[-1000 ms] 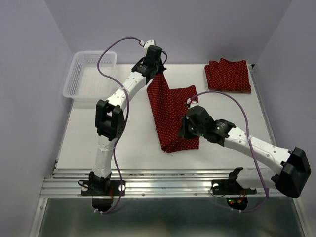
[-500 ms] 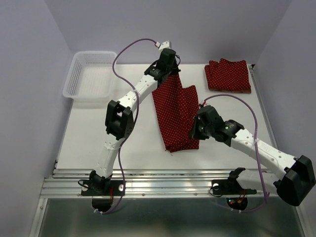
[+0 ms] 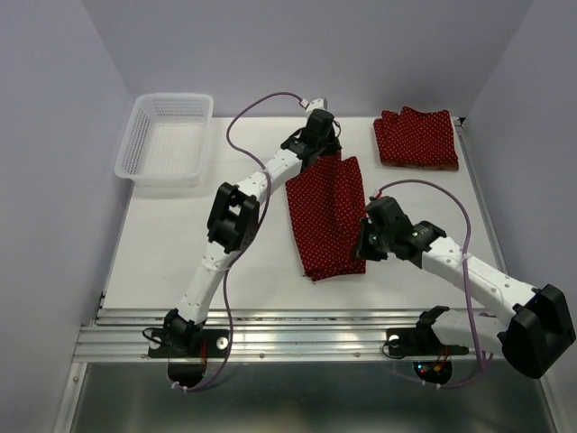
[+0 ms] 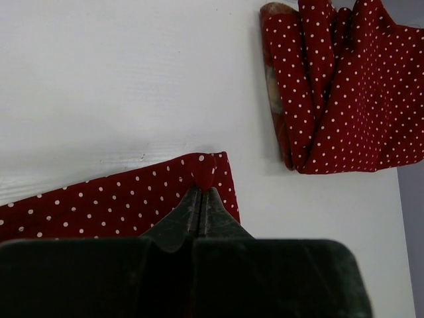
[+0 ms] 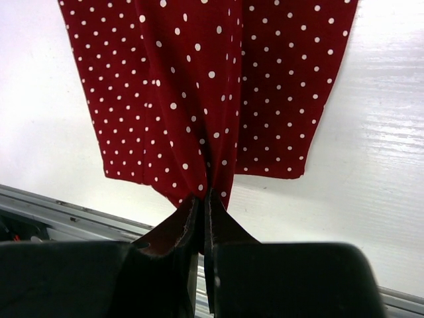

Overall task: Fold and stack the skirts
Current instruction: Fold the skirt

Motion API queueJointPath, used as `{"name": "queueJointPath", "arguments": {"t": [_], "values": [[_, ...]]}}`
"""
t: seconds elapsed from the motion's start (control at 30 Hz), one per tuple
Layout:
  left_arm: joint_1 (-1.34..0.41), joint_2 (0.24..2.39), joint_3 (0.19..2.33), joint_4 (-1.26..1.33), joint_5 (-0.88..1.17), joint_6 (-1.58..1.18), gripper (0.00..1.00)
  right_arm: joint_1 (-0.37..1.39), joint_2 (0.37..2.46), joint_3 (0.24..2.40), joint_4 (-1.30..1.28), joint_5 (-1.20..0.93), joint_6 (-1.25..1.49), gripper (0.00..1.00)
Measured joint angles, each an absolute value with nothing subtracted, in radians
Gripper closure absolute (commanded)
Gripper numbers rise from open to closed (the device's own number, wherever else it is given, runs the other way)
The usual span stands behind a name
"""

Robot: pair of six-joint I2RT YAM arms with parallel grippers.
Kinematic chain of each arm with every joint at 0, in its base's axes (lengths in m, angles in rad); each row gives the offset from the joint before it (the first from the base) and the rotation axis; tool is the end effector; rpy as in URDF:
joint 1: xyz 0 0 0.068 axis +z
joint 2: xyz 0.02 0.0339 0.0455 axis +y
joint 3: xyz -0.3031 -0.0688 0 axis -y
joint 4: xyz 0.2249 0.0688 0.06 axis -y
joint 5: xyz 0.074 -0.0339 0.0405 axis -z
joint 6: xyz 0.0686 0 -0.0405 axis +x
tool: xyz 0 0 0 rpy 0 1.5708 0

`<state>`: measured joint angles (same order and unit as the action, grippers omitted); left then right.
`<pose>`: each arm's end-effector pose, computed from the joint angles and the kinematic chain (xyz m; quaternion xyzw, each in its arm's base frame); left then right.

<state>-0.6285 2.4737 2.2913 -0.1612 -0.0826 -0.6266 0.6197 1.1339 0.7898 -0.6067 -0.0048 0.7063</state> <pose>0.5081 -0.3623 0.2715 -0.0230 0.8169 -0.3105 0.4855 0.1680 0.1202 0.2527 0.0405 0.9515 0.1896 0.2390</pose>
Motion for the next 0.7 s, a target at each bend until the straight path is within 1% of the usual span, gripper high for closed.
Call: {"name": "queueJointPath", "arguments": {"t": [0.43,0.7], "values": [[-0.640,2.514,2.293,-0.081,-0.052,-0.661,1.00,0.561,1.170,0.731,-0.593,-0.005,0.687,0.99],[-0.655,2.587,2.309,-0.040,-0.047,-0.667,1.00,0.544,1.180,0.671,-0.554,-0.007,0.689,0.99]]}}
